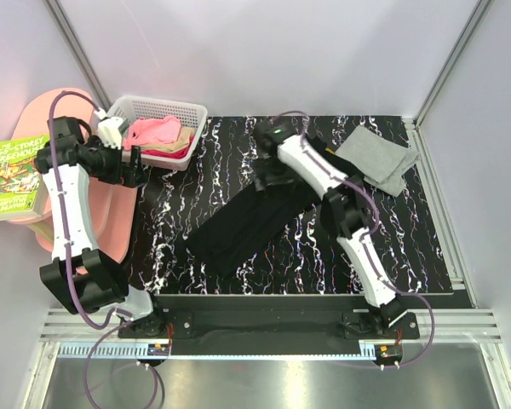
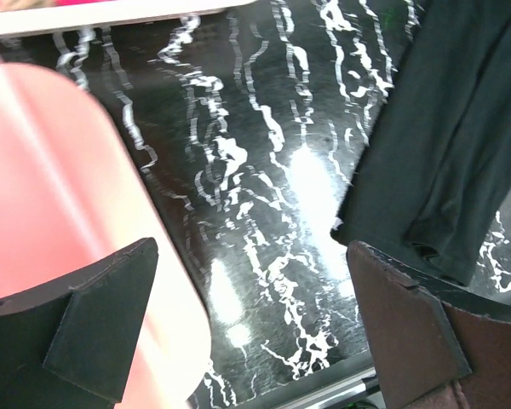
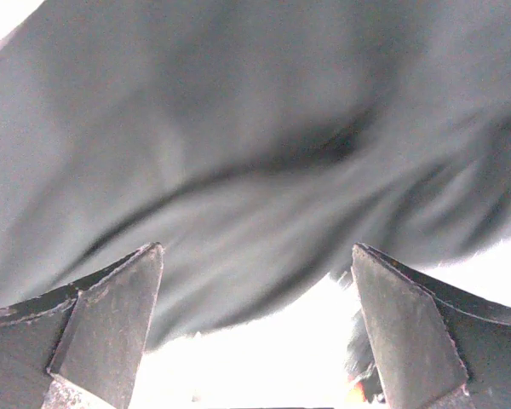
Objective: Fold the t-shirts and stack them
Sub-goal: Fold the tshirt
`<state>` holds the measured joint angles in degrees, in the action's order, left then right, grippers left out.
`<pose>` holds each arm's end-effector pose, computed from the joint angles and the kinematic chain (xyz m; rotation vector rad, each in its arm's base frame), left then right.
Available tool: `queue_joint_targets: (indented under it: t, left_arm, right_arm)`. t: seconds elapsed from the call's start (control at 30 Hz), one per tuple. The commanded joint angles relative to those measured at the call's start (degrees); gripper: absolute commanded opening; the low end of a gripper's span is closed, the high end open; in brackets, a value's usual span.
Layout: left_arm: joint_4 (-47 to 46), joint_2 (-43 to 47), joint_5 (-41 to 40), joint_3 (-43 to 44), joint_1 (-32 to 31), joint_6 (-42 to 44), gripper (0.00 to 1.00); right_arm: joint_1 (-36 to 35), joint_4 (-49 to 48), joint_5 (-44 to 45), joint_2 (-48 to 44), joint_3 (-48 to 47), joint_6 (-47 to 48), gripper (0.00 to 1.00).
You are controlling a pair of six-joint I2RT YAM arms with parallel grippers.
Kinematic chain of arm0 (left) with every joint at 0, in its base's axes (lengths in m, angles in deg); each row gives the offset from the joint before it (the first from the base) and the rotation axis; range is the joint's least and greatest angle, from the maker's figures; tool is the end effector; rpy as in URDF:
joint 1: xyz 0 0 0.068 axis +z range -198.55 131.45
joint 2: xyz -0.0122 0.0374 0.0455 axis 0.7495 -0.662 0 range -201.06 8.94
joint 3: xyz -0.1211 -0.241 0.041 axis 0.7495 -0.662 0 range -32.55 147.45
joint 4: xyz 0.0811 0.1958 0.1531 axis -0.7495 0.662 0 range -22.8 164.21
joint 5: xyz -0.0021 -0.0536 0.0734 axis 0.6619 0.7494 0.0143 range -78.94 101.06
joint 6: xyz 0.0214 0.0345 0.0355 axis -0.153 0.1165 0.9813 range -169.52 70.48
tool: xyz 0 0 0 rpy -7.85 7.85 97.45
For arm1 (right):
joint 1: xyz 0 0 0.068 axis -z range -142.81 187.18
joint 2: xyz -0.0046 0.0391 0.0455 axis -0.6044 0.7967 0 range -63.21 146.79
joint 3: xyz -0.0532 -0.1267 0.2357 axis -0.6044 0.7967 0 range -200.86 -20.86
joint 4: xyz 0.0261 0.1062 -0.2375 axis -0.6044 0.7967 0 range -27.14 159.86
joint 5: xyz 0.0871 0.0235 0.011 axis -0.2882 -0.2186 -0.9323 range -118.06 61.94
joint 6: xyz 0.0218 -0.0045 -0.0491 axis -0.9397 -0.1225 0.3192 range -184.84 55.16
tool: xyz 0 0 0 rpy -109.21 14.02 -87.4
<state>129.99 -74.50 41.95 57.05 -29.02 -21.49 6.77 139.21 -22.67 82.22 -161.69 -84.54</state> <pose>0.2741 0.0779 0.3744 0.3738 2.3633 -0.3147 0.4360 0.2521 0.1954 -0.2654 2.9468 -0.0269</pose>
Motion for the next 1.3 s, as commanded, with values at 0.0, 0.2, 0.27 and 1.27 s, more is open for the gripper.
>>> queue_joint_targets:
  t: [0.0, 0.2, 0.27, 1.27]
  left_arm:
    - [0.14, 2.84, 1.71, 3.56, 2.44, 1.76, 0.99]
    - [0.59, 3.19, 3.20, 4.09, 5.34, 3.34, 0.99]
    - [1.11, 3.02, 4.34, 4.61, 6.13, 3.43, 0.99]
    - [7.18, 1.09, 10.94, -0.22, 2.18, 10.82, 0.99]
  right_arm:
    - [-18.76, 3.71, 10.86, -13.75, 4.50, 0.20, 1.00]
    - [-32.76, 6.61, 19.04, -17.63, 11.62, -2.27, 1.00]
    - [-36.72, 7.14, 21.32, -17.20, 12.69, -2.27, 1.00]
    - [-42.45, 2.22, 20.90, -0.76, -4.18, 1.69, 0.63]
